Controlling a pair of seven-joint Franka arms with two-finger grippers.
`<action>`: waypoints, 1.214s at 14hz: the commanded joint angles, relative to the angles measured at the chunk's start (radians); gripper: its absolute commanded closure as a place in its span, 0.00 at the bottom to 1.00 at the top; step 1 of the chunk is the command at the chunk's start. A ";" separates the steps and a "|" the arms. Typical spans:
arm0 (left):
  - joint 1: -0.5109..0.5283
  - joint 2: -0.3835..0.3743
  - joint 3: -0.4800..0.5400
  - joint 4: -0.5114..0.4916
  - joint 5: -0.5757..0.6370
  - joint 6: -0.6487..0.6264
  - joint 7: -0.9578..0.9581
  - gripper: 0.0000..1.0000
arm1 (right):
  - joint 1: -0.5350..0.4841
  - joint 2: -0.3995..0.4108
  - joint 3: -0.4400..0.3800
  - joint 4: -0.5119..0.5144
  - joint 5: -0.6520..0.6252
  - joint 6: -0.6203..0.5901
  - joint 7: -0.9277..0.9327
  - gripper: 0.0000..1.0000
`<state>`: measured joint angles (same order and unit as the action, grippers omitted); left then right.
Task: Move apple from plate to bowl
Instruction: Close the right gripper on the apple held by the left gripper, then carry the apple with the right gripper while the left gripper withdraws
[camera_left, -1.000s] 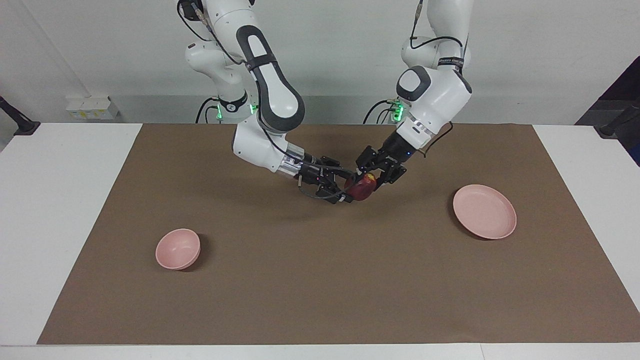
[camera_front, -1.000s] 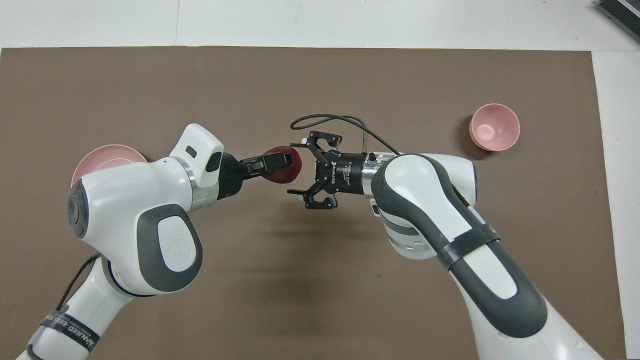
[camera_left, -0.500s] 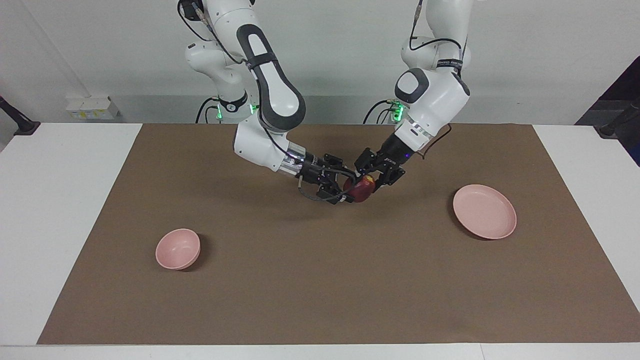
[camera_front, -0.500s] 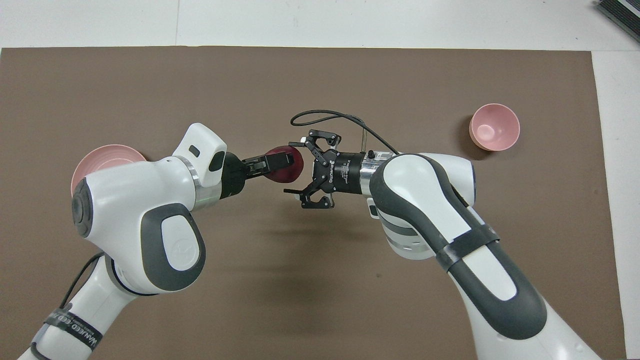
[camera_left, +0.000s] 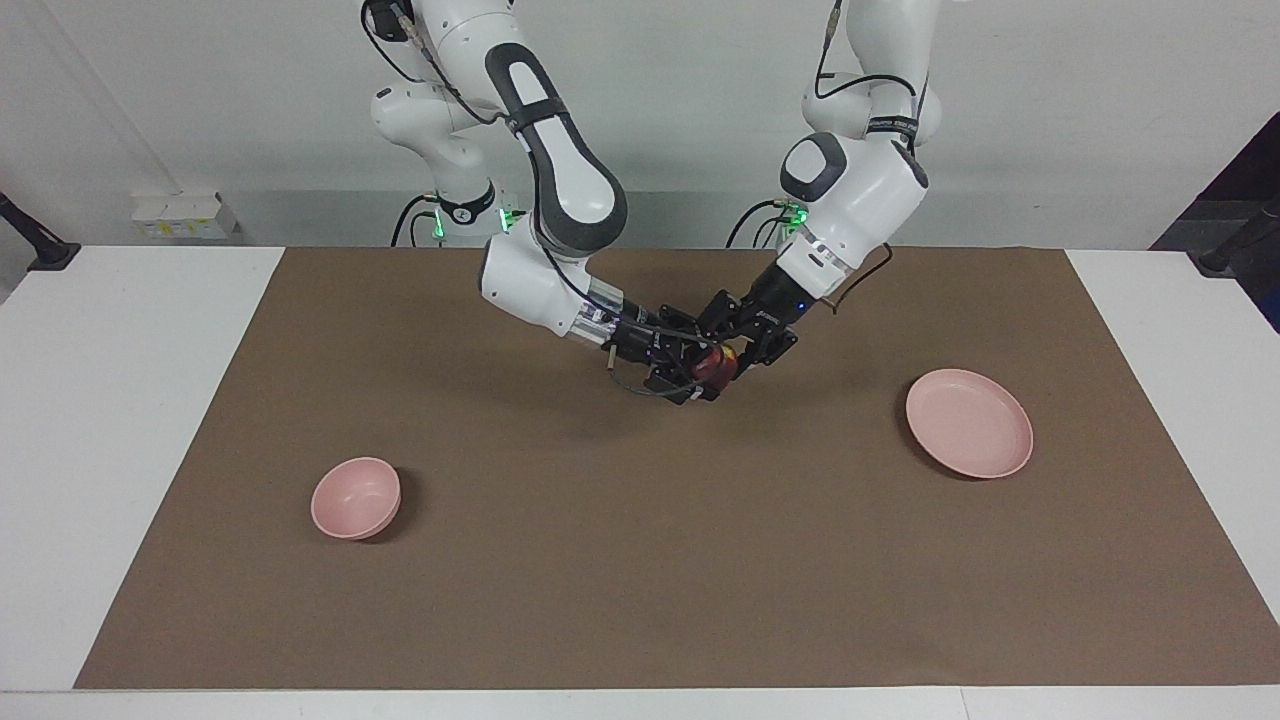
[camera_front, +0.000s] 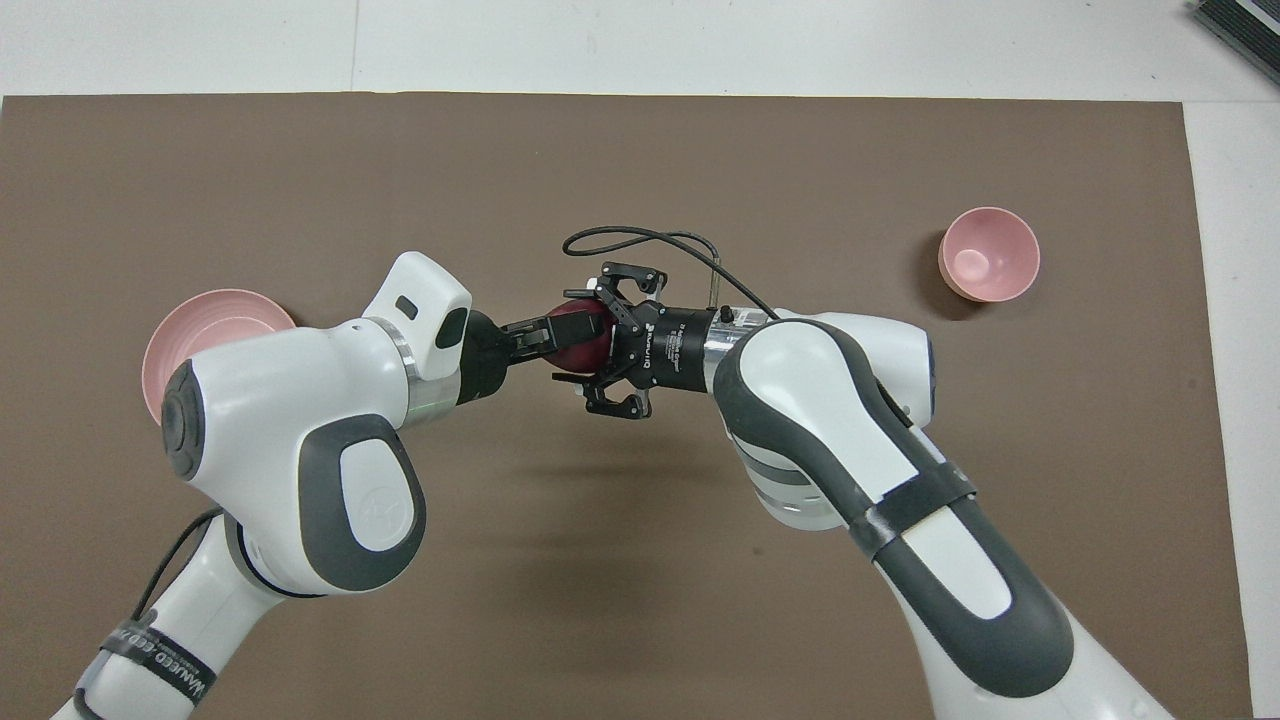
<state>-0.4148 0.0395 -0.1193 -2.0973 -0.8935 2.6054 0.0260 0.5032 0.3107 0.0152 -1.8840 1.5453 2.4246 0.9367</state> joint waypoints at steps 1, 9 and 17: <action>-0.019 0.011 0.010 0.029 -0.019 0.025 -0.012 0.90 | 0.005 0.005 0.006 0.000 0.016 -0.006 -0.023 1.00; -0.015 0.011 0.012 0.031 -0.012 0.012 -0.011 0.48 | -0.005 0.002 0.005 0.006 0.015 -0.010 -0.021 1.00; 0.004 0.011 0.020 0.031 0.092 -0.020 -0.001 0.00 | -0.017 -0.007 0.003 -0.003 -0.002 -0.015 -0.019 1.00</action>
<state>-0.4136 0.0405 -0.1125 -2.0792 -0.8501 2.6041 0.0269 0.4995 0.3109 0.0140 -1.8831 1.5451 2.4235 0.9361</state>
